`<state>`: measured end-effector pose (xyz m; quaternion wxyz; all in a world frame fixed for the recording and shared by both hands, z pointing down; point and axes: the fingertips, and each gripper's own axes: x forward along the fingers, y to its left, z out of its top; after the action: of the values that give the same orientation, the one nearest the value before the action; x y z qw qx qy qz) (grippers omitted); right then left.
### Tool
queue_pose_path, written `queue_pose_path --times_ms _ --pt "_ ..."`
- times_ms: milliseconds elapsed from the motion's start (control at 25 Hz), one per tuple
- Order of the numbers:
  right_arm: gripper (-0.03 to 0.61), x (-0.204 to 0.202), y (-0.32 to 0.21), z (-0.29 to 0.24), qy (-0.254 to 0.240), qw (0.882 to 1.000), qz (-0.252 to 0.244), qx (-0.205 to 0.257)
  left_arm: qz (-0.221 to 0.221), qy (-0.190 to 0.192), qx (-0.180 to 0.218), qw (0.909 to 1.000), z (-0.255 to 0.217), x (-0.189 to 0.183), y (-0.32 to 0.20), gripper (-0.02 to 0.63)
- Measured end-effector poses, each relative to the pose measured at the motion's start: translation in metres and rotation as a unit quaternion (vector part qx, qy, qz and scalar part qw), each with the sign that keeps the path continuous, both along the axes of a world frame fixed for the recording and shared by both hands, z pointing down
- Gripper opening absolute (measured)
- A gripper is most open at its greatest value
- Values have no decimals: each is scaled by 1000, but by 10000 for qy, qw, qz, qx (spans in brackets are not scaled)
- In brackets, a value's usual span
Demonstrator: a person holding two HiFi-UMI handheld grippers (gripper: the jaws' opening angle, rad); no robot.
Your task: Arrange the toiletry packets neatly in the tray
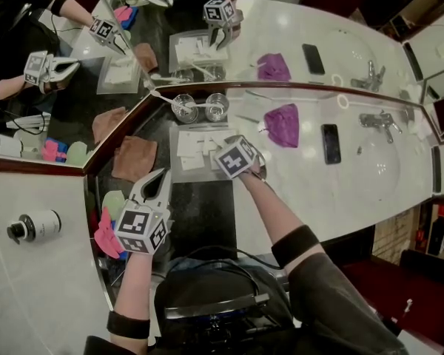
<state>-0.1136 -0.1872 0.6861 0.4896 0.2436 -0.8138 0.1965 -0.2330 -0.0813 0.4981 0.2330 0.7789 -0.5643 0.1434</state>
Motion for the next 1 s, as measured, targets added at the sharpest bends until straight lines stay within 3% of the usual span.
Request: queue_pose_path --times_ms 400,1000 --pt "110 9 -2 -20 -294 9992 199 183 -28 -57 30 10000 -6 0 6 0" --pt "113 62 47 -130 -1322 9850 260 1083 112 -118 388 9991 -47 40 32 0"
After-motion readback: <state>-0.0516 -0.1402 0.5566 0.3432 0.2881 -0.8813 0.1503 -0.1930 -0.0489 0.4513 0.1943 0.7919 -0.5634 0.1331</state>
